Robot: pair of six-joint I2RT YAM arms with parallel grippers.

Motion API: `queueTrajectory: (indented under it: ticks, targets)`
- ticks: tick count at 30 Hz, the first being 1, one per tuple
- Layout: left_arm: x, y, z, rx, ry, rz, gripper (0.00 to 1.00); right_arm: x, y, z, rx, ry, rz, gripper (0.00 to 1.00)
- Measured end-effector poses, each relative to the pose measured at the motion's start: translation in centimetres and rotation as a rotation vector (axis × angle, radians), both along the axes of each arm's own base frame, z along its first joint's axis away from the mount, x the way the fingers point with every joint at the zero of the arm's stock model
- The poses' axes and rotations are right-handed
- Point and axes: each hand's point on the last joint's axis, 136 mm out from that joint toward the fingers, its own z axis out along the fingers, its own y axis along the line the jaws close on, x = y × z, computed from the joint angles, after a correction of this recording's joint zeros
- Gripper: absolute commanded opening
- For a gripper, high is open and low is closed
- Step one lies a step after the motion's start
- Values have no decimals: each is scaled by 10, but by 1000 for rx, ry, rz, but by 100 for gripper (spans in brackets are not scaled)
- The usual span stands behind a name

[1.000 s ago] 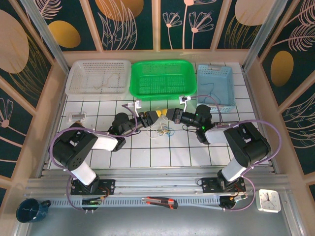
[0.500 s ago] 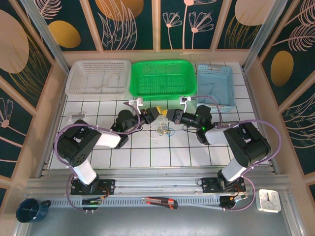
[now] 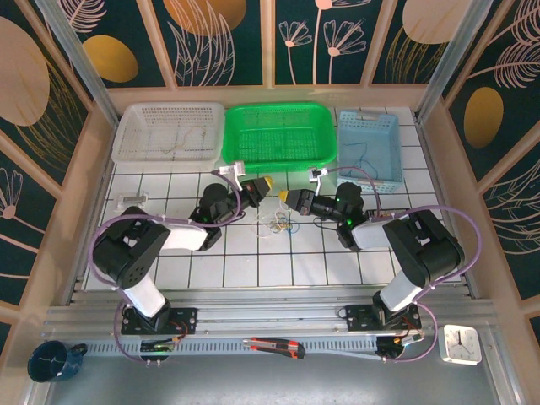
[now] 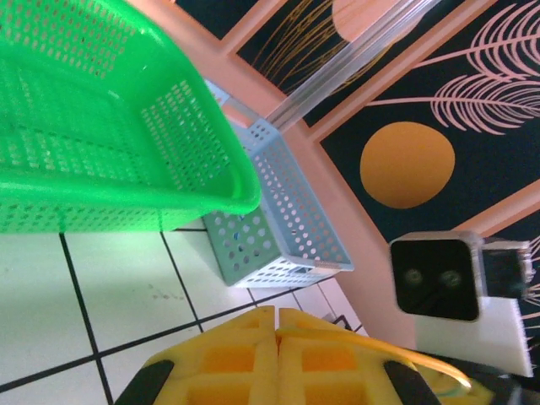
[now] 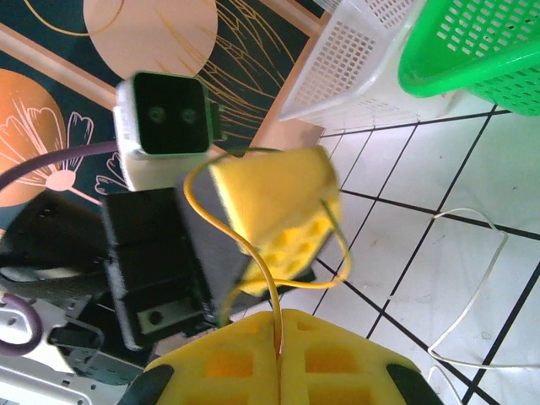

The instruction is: Untangle the cables

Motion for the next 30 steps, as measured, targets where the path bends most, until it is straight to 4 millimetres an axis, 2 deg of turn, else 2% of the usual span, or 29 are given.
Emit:
queueTrajectory:
  ticks: [4, 12, 18, 22, 25, 28, 30]
  targets:
    - [-1, 2, 31, -15, -47, 6, 0, 2, 1, -6, -12, 6, -6, 16]
    - [5, -3, 96, -44, -137, 6, 0, 2, 7, -38, -62, 60, -7, 19]
    - [8, -3, 125, 3, -184, 18, 0, -1, 4, -58, -90, 103, -17, 20]
    - [19, 4, 146, 74, -226, 61, 0, -2, 3, -59, -92, 106, -17, 22]
    - [43, 32, 162, 123, -251, 144, 0, -3, 3, -56, -96, 101, -18, 26]
    - [75, 76, 172, 186, -252, 266, 0, -3, 1, -47, -104, 77, -30, 31]
    - [100, 108, 178, 227, -248, 354, 0, -3, -1, -39, -111, 53, -36, 38]
